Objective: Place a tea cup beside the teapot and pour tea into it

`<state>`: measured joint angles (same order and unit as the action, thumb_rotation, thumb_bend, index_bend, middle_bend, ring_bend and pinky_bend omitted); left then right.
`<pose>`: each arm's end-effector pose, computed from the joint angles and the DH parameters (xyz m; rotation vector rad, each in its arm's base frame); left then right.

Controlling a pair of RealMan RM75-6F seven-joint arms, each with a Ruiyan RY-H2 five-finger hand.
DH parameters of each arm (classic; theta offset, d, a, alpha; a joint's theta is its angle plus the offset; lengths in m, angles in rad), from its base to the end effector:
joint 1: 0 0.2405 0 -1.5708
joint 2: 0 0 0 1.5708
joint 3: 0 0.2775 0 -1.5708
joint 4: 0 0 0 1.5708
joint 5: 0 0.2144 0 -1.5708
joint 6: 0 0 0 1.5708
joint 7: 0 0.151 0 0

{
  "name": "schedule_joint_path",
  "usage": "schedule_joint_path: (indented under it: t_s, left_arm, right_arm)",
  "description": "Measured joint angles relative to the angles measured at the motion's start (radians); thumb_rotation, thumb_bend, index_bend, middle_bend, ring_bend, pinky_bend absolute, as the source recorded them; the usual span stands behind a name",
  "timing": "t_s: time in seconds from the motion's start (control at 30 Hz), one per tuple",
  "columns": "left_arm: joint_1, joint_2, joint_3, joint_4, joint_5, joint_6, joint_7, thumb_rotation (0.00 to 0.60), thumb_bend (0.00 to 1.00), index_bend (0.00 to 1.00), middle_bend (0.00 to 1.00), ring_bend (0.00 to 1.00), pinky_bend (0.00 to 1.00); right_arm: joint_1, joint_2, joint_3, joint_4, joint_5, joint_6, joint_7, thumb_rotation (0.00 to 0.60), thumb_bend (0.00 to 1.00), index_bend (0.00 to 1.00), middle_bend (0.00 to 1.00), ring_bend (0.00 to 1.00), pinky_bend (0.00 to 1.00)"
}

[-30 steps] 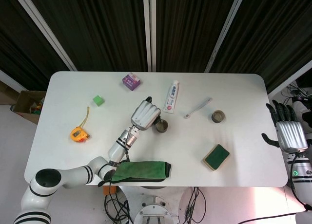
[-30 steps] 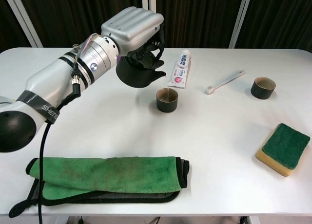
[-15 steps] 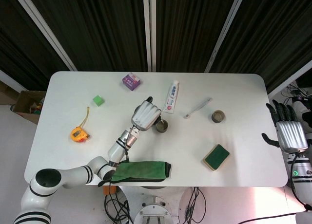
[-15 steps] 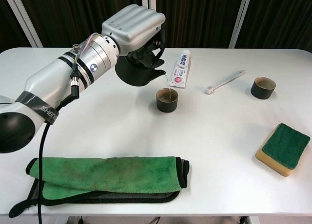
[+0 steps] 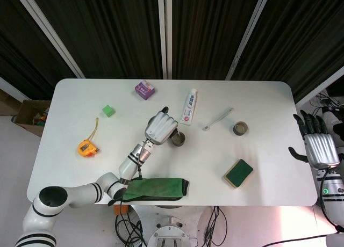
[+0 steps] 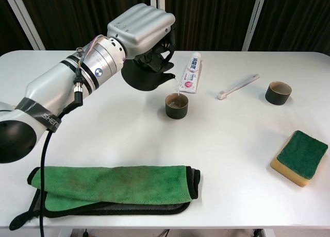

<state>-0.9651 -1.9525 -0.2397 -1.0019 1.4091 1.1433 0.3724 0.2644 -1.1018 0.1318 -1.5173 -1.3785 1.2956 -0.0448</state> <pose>-0.0450 0.3887 -0.0952 -1.8805 -0.3909 -1.2163 -0.3304 -0.2705 0.1771 1.4544 -0.8094 0.8186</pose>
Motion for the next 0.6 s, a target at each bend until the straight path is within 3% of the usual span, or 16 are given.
schedule_joint_path:
  t_s: [0.6]
  left_arm:
    - [0.002,-0.004,0.004,0.006,0.015,0.01,0.013,0.6,0.29,1.0,1.0,1.0,0.42]
  right_arm:
    - [0.0,0.001,0.0,-0.002,-0.001,0.001,-0.002,0.6,0.19,0.0,0.0,0.0,0.0]
